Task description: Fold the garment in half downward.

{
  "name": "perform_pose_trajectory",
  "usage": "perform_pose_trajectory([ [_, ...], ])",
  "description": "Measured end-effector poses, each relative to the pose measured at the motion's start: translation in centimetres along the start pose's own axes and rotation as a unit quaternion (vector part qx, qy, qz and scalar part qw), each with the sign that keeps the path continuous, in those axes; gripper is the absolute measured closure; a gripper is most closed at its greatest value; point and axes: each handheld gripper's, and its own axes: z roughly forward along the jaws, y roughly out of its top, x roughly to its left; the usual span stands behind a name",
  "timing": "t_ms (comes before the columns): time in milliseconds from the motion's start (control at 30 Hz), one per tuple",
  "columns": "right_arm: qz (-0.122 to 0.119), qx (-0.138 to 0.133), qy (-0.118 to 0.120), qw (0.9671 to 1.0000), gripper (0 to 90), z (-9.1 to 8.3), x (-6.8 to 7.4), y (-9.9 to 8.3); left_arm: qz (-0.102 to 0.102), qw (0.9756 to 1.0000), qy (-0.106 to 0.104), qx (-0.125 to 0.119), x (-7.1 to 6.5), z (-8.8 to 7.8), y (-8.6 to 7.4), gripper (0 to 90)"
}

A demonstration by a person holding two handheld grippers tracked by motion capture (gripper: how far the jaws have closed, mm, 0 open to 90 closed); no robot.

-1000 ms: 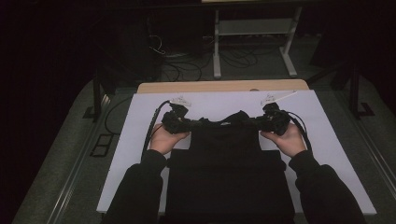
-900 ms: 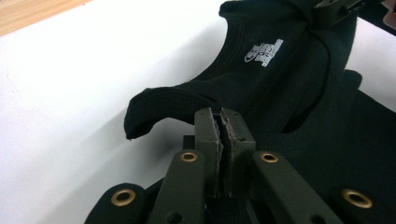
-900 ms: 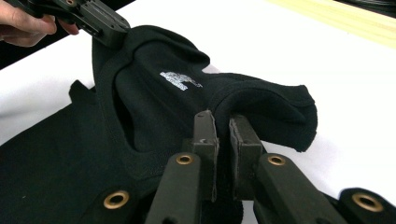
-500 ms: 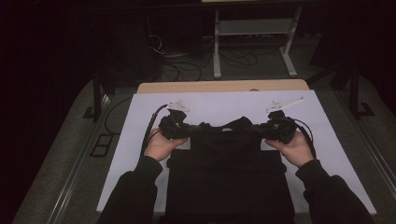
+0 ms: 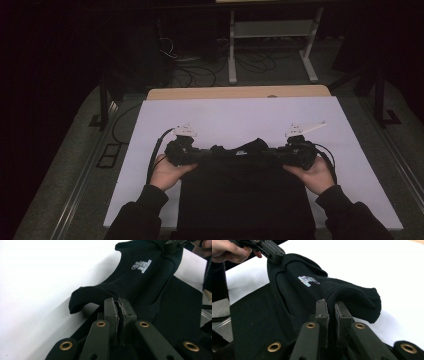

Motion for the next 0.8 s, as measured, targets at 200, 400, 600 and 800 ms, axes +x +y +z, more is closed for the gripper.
perform_pose_trajectory([
  [200, -0.001, -0.002, 0.000, 1.0000, 81.6, -0.5, 0.7, -0.8, 0.001, 0.9999, -0.009, -0.013, -0.6, 0.0, -1.3, 85.2],
  [400, -0.015, 0.010, 0.000, 0.9998, 81.6, -0.4, 1.7, -1.8, 0.004, 0.9997, -0.014, -0.018, -1.0, -0.4, -1.9, 85.2],
  [600, -0.014, 0.013, 0.003, 0.9998, 81.5, -0.8, 2.3, -2.5, 0.011, 0.9995, -0.025, -0.018, -1.9, -0.7, -2.8, 85.2],
  [800, -0.010, 0.021, 0.011, 0.9997, 81.4, -1.2, 3.1, -3.6, 0.032, 0.9986, -0.040, -0.011, -2.9, -0.7, -3.7, 85.2],
])
